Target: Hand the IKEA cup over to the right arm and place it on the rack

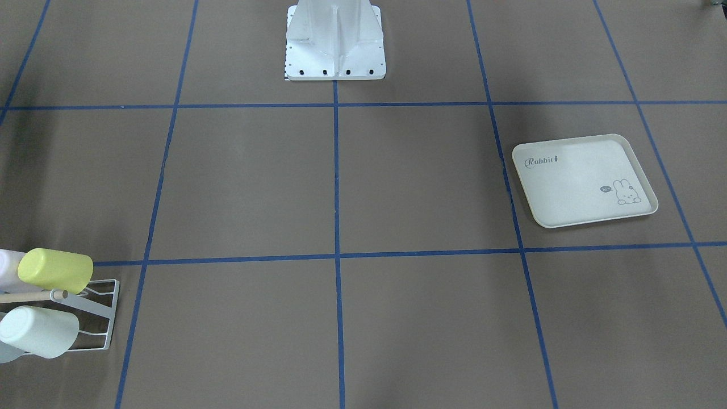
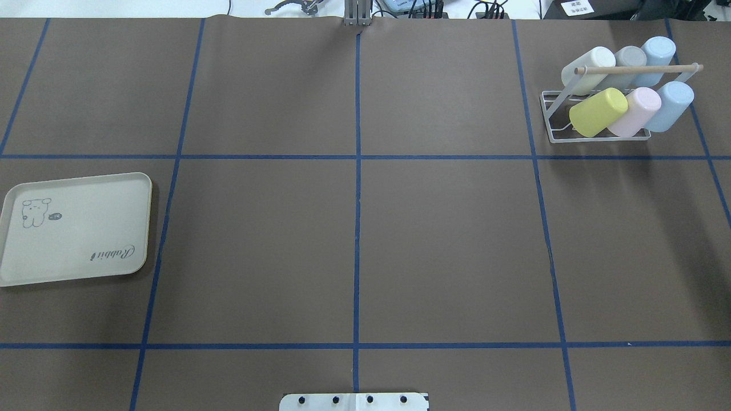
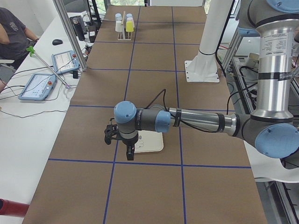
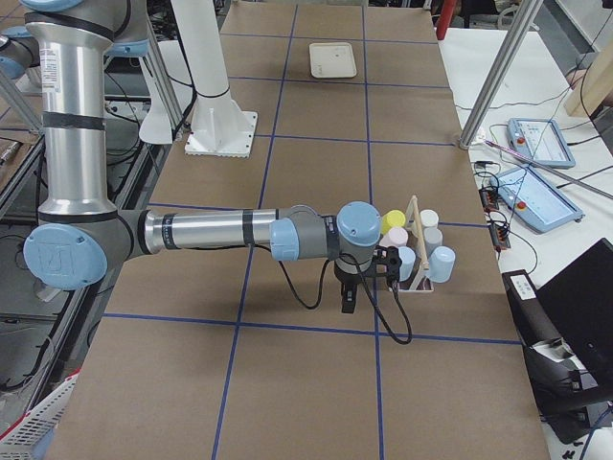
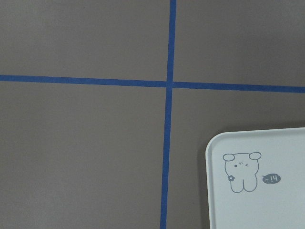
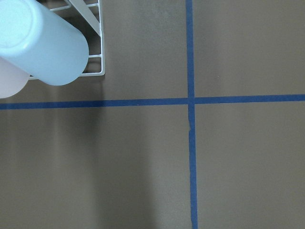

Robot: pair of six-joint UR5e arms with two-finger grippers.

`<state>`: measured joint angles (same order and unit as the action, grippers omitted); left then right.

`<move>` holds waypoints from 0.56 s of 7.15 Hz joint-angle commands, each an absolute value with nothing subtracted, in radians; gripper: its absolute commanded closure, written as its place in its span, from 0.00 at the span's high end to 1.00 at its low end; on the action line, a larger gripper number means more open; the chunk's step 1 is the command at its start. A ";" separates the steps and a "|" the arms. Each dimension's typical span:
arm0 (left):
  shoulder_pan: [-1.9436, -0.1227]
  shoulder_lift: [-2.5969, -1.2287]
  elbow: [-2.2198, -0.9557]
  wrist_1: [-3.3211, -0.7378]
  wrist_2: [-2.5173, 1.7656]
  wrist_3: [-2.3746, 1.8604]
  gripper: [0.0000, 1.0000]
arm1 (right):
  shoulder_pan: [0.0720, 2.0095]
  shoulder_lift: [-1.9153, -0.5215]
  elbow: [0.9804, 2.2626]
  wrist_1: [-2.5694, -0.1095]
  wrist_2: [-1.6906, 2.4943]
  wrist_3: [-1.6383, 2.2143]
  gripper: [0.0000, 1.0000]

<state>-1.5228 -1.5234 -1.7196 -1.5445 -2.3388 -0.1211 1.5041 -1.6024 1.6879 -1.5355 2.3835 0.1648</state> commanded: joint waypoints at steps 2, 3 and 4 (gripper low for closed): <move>-1.522 -1.525 -1.724 -1.545 -2.348 -0.121 1.00 | 1.503 -1.608 1.722 -1.537 2.402 0.161 0.99; -1.523 -1.522 -1.721 -1.543 -2.390 -0.121 1.00 | 1.503 -1.620 1.745 -1.537 2.401 0.161 0.99; -1.523 -1.520 -1.721 -1.542 -2.417 -0.123 1.00 | 1.503 -1.623 1.749 -1.537 2.401 0.161 0.99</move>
